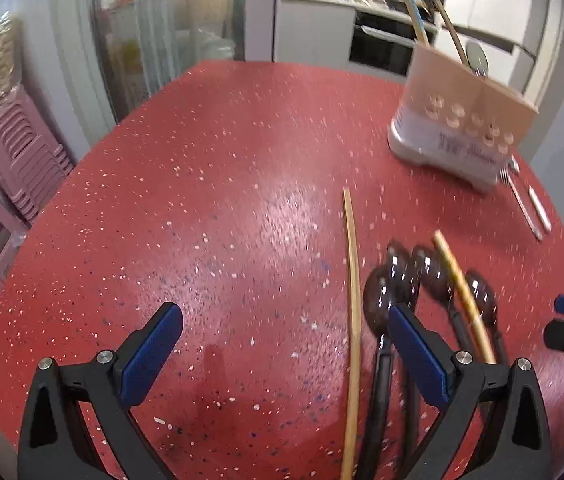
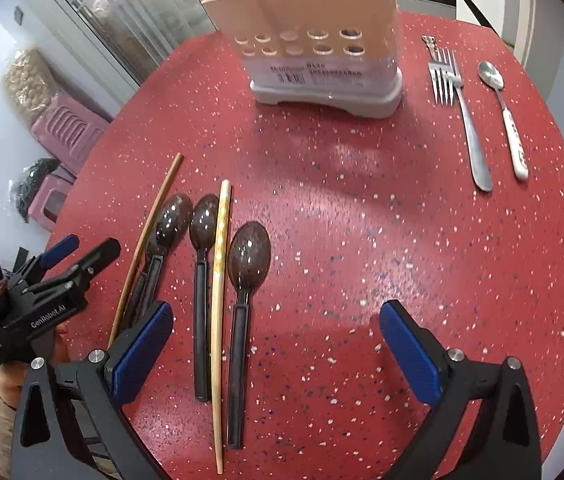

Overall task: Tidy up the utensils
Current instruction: 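Move both grippers back to the utensils and close the right gripper on a brown spoon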

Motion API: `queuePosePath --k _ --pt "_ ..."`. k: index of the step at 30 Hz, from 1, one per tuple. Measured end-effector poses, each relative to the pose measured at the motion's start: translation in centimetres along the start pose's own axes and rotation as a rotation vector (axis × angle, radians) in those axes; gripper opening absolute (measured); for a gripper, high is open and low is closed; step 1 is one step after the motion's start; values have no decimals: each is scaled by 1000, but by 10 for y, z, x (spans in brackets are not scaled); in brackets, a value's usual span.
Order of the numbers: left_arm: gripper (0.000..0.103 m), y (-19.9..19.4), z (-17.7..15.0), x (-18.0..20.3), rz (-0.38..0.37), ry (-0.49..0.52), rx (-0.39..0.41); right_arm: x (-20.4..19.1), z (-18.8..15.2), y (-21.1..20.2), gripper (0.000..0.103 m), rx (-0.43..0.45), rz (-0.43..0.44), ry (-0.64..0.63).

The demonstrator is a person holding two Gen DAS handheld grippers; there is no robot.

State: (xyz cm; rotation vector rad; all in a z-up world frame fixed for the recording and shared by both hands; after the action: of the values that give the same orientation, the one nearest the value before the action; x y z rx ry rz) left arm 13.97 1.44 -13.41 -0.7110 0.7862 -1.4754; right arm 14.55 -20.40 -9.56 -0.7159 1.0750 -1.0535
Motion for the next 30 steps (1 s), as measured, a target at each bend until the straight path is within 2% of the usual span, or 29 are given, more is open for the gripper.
queuePosePath --k 5,8,10,19,25,30 --pt "103 14 -7 0 4 45 -33 -4 -7 8 102 -20 -38 -2" --pt "103 20 -10 -2 -3 41 -44 -6 -9 12 89 -29 -71 -6" --pt "103 24 -12 -6 -5 37 -49 -8 -11 14 75 -41 -81 -6" --pt "103 26 -12 -19 -24 55 -85 -19 -17 23 56 -61 -153 -68" --pt "103 27 -10 -9 -18 79 -93 -30 -18 27 47 -71 -211 -128" --pt "103 27 -7 -8 -23 83 -95 -45 -17 32 46 -76 -248 -179"
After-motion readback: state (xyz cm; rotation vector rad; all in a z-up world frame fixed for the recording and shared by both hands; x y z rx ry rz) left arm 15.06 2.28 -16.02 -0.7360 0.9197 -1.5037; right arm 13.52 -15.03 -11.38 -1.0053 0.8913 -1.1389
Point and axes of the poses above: each gripper's, at about its wrist camera, not at the fingertips, and y roughly the way its jaws point, x to its right, z to its top, the point moved 5 cm from there along y, roughly the way its jaws point, and after that the axes turned 7 degrees about y, right-handed, at the moved point
